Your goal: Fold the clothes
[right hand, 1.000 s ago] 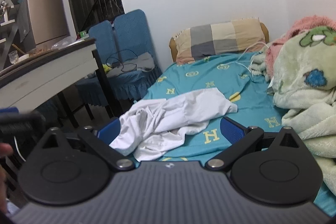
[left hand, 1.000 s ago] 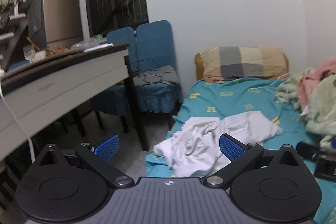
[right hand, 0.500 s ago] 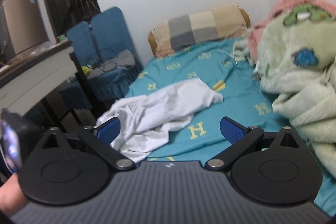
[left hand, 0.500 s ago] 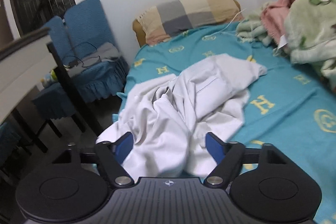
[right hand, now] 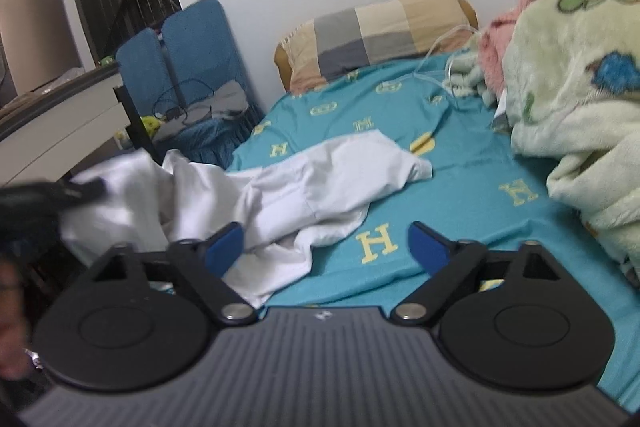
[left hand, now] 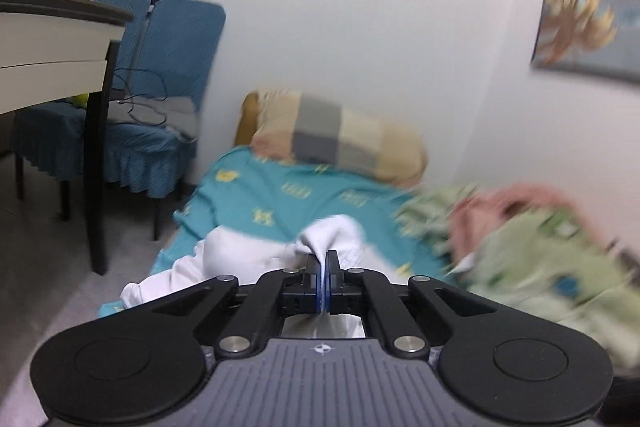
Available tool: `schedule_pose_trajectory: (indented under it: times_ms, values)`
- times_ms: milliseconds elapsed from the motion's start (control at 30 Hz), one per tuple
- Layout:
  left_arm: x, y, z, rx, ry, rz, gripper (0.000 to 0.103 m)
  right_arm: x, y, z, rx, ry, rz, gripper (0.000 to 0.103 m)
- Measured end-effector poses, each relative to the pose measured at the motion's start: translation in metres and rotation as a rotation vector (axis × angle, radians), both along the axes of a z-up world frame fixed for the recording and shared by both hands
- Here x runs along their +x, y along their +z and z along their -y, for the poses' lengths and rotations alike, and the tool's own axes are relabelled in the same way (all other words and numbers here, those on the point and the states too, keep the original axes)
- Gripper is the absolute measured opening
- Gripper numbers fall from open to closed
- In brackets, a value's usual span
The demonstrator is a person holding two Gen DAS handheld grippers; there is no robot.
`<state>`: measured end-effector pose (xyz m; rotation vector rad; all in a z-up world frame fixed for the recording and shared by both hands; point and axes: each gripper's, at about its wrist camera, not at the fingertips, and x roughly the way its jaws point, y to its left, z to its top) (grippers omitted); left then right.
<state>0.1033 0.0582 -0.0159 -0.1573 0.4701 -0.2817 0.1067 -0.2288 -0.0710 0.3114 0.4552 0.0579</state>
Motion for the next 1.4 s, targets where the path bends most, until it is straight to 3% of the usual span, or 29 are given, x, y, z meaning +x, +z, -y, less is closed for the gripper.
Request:
schedule_pose_trajectory:
  times_ms: [33, 167, 467, 700, 767, 833, 933, 1100, 1400]
  values:
    - [-0.008, 0.008, -0.007, -0.038, -0.002, 0.010, 0.002, -0.002, 0.003, -0.001, -0.008, -0.001, 0.009, 0.075]
    - [-0.039, 0.041, -0.035, -0.185, -0.008, 0.046, 0.002, -0.015, 0.014, -0.010, -0.021, 0.045, 0.046, 0.068]
    - [-0.043, 0.034, -0.085, -0.247, 0.077, -0.045, 0.002, -0.009, 0.010, -0.076, -0.050, 0.278, -0.052, 0.064]
    - [-0.024, 0.014, -0.092, -0.226, 0.128, -0.100, 0.002, 0.045, -0.038, -0.112, -0.133, 0.279, -0.188, 0.053]
    - [-0.017, 0.007, -0.093, -0.210, 0.145, -0.130, 0.002, 0.055, -0.054, -0.115, -0.156, 0.268, -0.230, 0.037]
    - [-0.008, 0.000, -0.092, -0.181, 0.158, -0.160, 0.002, 0.056, -0.062, -0.115, -0.177, 0.254, -0.246, 0.030]
    - [0.003, -0.010, -0.086, -0.132, 0.163, -0.199, 0.002, 0.053, -0.050, -0.104, -0.132, 0.224, -0.209, 0.021]
    - [0.006, -0.025, -0.070, -0.049, 0.150, -0.256, 0.003, 0.038, -0.012, -0.086, -0.054, 0.192, -0.080, 0.018]
    - [-0.002, -0.032, -0.040, 0.040, 0.122, -0.282, 0.004, 0.024, 0.009, -0.058, 0.083, 0.179, -0.043, 0.017]
